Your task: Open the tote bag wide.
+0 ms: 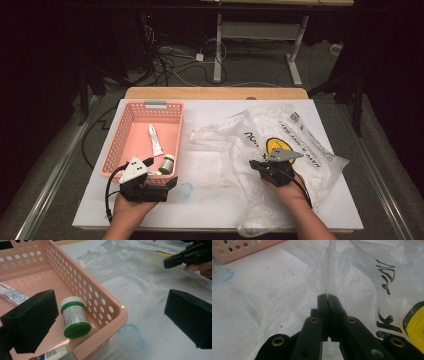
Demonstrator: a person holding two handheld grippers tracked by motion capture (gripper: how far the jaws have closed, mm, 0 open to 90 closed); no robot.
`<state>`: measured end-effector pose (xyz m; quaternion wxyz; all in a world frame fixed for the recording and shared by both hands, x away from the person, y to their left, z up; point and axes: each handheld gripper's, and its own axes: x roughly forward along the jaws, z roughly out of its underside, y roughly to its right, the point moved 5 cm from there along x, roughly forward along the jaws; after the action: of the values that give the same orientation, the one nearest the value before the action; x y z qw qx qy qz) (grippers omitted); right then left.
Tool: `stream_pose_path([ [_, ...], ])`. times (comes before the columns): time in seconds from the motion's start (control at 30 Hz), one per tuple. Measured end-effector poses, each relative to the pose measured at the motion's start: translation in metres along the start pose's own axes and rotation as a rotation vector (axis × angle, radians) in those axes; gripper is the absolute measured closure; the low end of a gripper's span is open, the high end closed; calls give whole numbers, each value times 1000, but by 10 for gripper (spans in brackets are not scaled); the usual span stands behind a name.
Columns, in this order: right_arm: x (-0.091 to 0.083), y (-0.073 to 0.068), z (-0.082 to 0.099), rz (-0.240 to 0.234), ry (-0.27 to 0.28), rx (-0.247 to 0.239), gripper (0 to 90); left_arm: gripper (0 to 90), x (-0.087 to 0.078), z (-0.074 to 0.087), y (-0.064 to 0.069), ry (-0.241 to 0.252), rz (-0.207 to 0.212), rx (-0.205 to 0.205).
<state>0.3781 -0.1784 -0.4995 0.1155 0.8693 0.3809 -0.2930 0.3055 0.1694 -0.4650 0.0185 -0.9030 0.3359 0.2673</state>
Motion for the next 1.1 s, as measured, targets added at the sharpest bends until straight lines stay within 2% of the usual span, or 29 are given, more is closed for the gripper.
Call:
stream_pose_path([
  [0.37,-26,8,-21,40,140,-2,900,0,1,0,0,-2,-6,0],
  [0.63,-45,10,-36,49,203,-10,900,0,-1,-1,0,2,-5,1],
  [0.87,-65,11,-53,84,273,-33,900,0,-1,-4,3,5,1,-3],
  [1.1,-85,12,-66,97,343,-49,900,0,-1,-7,3,12,-6,-8],
])
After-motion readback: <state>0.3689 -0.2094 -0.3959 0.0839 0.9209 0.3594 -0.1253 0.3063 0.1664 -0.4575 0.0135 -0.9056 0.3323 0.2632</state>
